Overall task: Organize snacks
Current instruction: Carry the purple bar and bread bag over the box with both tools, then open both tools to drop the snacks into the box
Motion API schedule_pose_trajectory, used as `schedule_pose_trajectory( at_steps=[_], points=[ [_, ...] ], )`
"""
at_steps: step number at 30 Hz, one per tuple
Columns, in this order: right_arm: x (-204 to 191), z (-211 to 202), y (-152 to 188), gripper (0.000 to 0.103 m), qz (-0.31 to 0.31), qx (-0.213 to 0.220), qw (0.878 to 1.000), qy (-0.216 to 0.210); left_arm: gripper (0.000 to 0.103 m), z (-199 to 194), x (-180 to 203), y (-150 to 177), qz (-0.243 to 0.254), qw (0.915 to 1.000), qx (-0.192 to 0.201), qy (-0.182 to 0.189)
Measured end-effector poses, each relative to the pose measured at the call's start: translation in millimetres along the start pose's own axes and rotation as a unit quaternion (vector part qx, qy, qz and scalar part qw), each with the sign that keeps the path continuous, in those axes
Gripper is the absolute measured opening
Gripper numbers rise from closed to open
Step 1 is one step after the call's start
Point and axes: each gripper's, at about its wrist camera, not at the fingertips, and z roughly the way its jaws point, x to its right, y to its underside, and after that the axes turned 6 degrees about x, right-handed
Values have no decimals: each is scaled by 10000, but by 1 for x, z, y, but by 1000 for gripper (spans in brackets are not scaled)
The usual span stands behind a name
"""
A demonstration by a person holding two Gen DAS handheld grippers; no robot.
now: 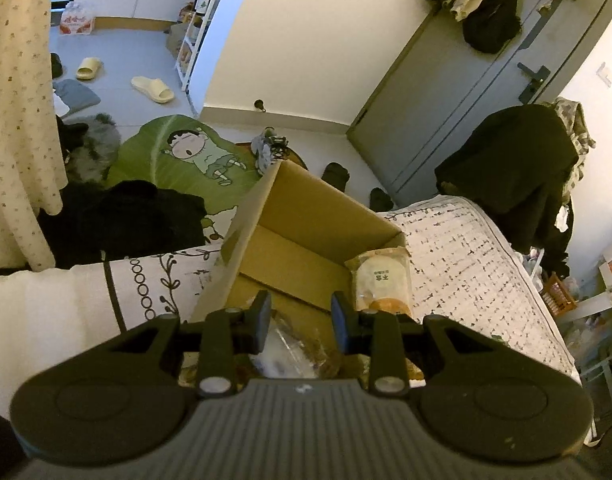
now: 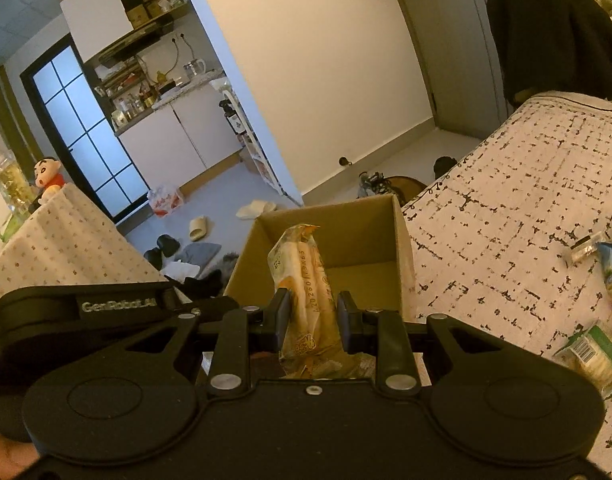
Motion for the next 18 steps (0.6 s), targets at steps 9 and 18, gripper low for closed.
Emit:
schedule_pose_trajectory(
  at_steps=[9, 18],
  points=[
    [10, -6, -6, 38, 271, 30, 9995, 163, 36, -8, 1, -6, -32, 9999, 77, -133],
    [13, -27, -12, 56, 186, 175, 9991, 343, 75, -21, 14, -13, 118, 9988, 59, -473]
  ],
)
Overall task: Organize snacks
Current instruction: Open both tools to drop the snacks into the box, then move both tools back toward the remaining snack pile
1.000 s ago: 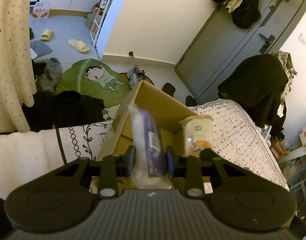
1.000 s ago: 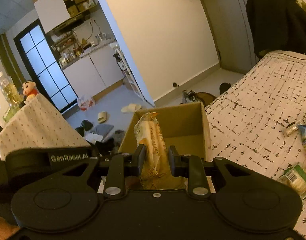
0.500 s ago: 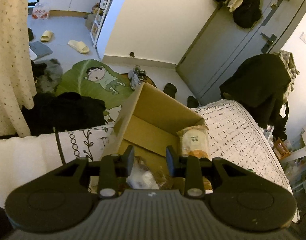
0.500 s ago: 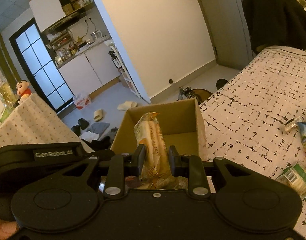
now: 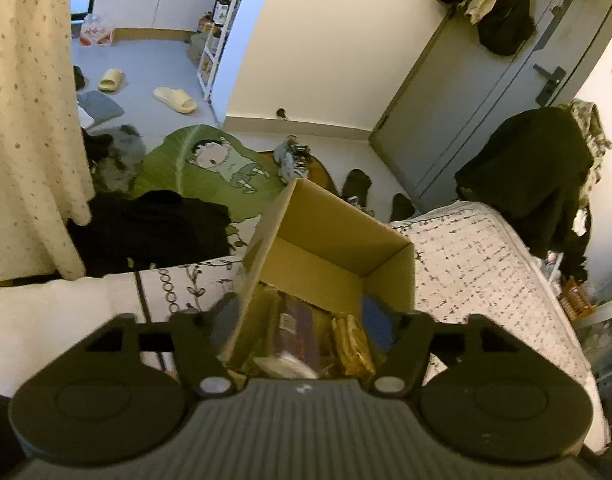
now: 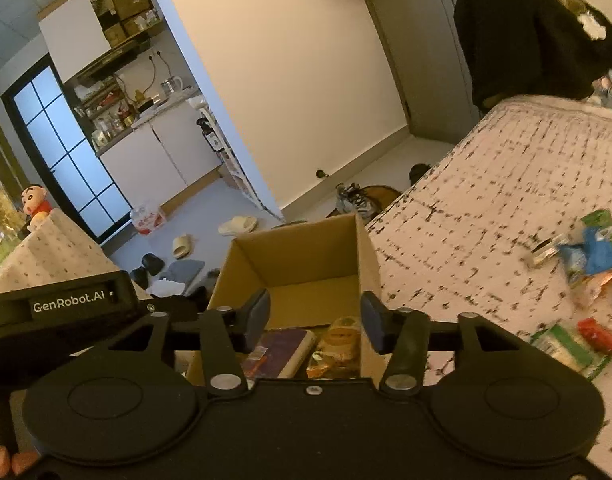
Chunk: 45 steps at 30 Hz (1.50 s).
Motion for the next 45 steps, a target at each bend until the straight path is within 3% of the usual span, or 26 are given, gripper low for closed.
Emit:
schedule_pose_trajectory(
  at_steps=[2, 7, 9, 12, 18, 25, 32, 39, 45],
  points=[
    [0, -7, -3, 62, -155, 21, 9998, 104, 82, -4, 2, 0, 87, 9999, 26, -78],
    [10, -23, -12, 67, -291, -167, 9991, 275, 85, -12, 7, 4, 231, 9997, 10, -59],
    [15, -31, -15, 73, -336, -190, 9985, 391, 89, -15, 10, 6, 300, 9995, -21, -56],
    [22, -44, -20, 82, -409, -141, 9977, 527, 90, -21, 17, 10, 404, 9992, -39, -59],
    [35, -67, -32, 91, -404, 49, 9974, 596, 90, -36, 28, 13, 565, 9984, 32, 57],
    [51, -88, -45, 95, -398, 369, 9958, 741, 102, -51, 42, 17, 755, 9965, 241, 269],
    [74, -107, -53, 99, -289, 590, 9934, 941, 103, -63, 57, 22, 844, 9939, 472, 538],
    [96, -112, -53, 101, -185, 545, 9921, 1115, 103, -61, 71, 31, 936, 9912, 428, 827],
    [108, -116, -46, 103, -502, 274, 9921, 1115, 103, -57, 90, 39, 1116, 9886, 373, 937]
  ],
)
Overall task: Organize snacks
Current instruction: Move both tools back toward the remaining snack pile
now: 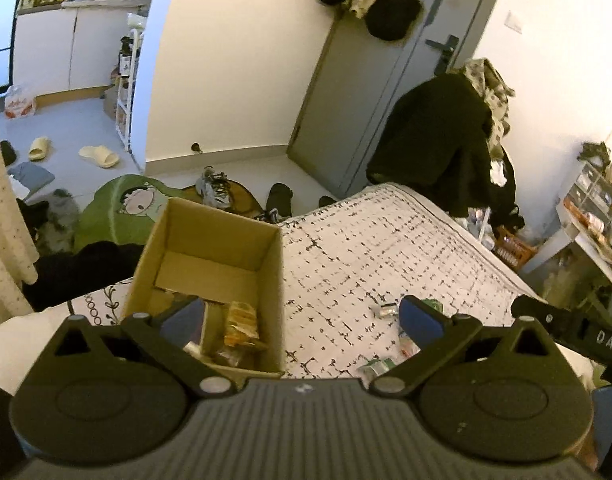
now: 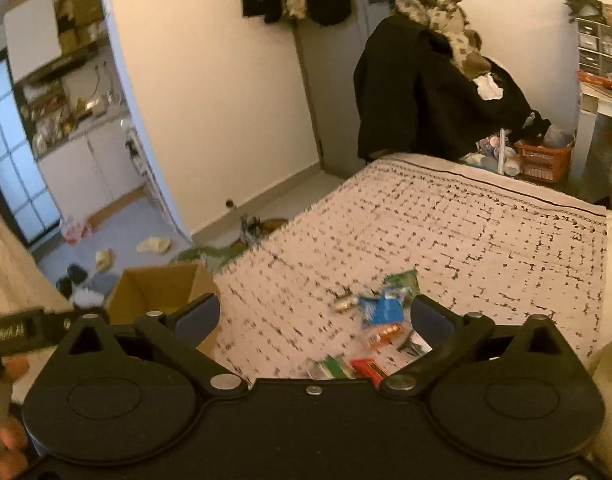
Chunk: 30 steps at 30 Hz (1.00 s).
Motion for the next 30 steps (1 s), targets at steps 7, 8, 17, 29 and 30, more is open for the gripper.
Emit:
schedule_pose_trajectory(
  at_steps=[7, 8, 17, 29, 30],
  points=[
    [18, -1, 10, 103, -85, -194, 9997, 73, 103, 19, 14, 12, 32, 9995, -327, 2],
    [21, 0, 10, 103, -7, -235, 9997, 113, 103, 21, 16, 14, 31, 9993, -372, 32],
    [52, 7, 15, 103, 781, -424, 9958, 206, 102, 33, 43, 32, 63, 9992, -370, 123],
    [74, 18, 20, 97, 1225, -563, 9902, 358, 95, 65, 80, 61, 164, 9975, -525, 438],
    [76, 20, 21, 97, 1270, -596, 9895, 361, 95, 69, 83, 63, 171, 9973, -555, 443]
  ],
)
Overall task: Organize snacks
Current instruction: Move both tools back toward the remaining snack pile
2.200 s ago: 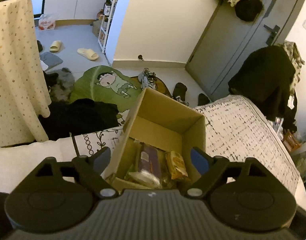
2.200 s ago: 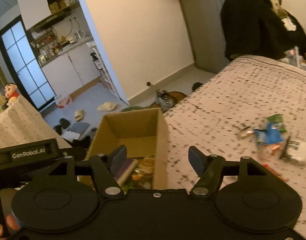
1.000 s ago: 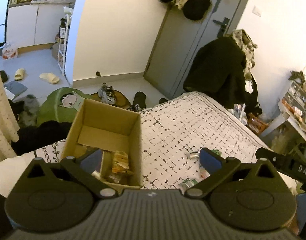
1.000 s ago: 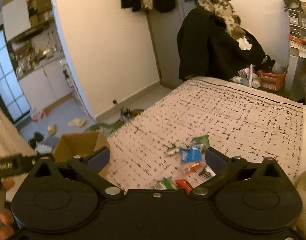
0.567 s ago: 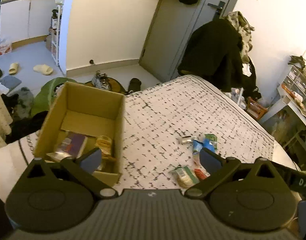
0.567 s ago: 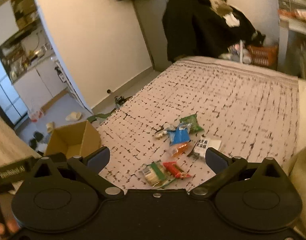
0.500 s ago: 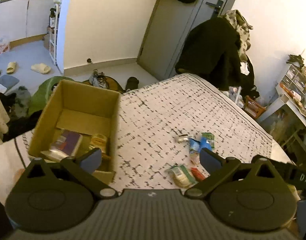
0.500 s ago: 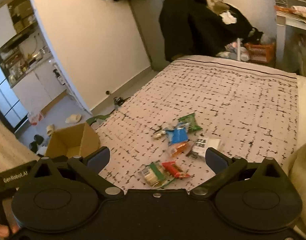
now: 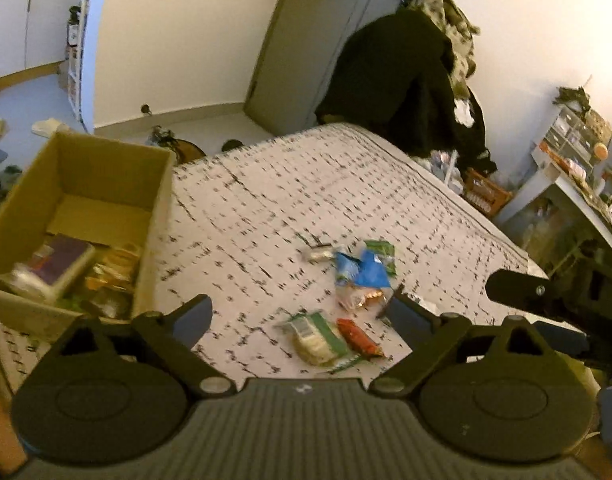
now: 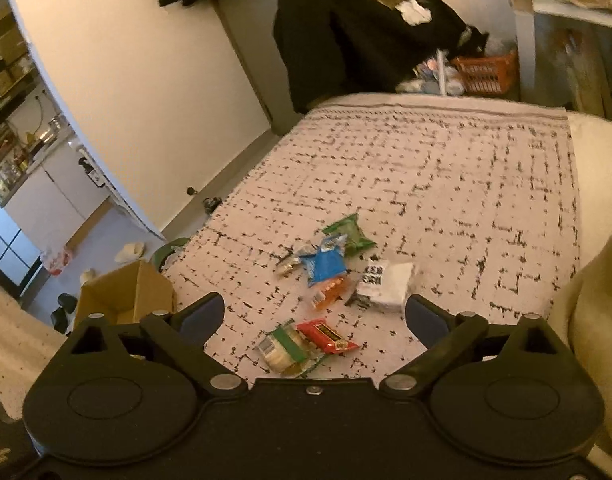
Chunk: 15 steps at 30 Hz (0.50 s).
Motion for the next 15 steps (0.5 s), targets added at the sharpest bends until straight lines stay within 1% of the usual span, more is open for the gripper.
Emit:
schedule_pose_trajectory(
  at_steps=[2, 4, 9, 11, 12, 15],
  points=[
    [5, 5, 0, 95, 100, -58, 9999, -7, 94, 9, 4, 4, -15, 10000, -67, 13],
    [10, 11, -2, 90, 232, -140, 9996, -34, 94, 17, 7, 8, -60, 9999, -134, 17],
    [25, 30, -2, 80, 596, -384, 9974, 101, 87, 35, 8, 21, -185, 9995, -259, 67],
    [32, 35, -2, 76, 744, -467, 9961, 113, 82, 42, 6, 26, -273, 9991, -281, 164],
    [36, 38, -1, 74, 846, -506, 9951, 104, 81, 47, 5, 29, -291, 9989, -323, 144],
    [47, 42, -2, 71, 1160, -542, 9918, 51, 76, 61, 3, 38, -334, 9983, -472, 112]
  ],
)
